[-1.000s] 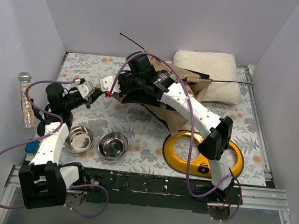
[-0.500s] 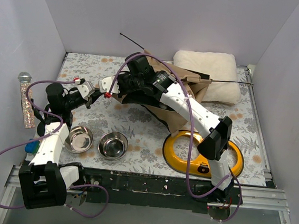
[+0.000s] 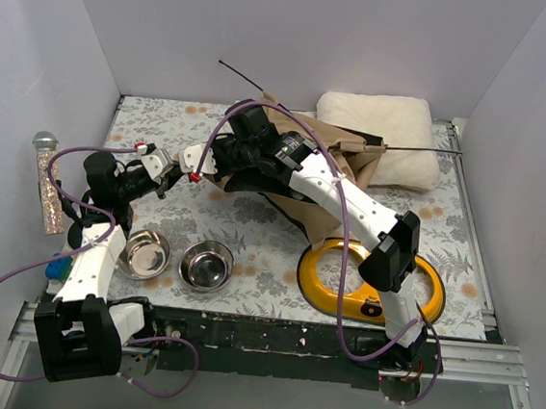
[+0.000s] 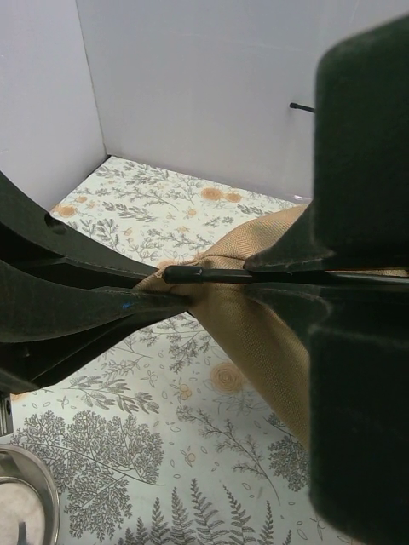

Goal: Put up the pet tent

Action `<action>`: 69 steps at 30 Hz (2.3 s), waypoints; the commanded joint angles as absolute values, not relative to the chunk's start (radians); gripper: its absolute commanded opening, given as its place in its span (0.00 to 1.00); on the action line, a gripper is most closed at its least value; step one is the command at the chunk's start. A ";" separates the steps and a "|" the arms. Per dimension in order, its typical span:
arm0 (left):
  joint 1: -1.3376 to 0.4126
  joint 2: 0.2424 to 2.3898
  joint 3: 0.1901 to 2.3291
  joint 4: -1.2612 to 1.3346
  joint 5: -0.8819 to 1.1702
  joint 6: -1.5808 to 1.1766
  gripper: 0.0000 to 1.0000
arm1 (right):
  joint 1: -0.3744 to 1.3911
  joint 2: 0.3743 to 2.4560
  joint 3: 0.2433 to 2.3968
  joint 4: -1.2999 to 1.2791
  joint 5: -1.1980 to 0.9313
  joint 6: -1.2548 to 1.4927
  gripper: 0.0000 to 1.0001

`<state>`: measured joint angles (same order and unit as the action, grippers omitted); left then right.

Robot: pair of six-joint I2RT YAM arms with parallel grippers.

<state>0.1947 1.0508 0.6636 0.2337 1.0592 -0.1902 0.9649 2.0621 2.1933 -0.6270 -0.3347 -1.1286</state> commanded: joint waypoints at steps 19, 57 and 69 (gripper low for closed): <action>0.212 1.037 0.695 0.229 1.060 -0.138 0.00 | 0.937 2.042 2.211 -0.620 -0.268 -1.101 0.01; 0.212 1.048 0.713 0.199 1.069 -0.107 0.00 | 0.943 2.060 2.221 -0.603 -0.271 -1.086 0.01; 0.212 1.055 0.716 0.189 1.071 -0.113 0.00 | 0.948 2.036 2.169 -0.633 -0.311 -1.121 0.01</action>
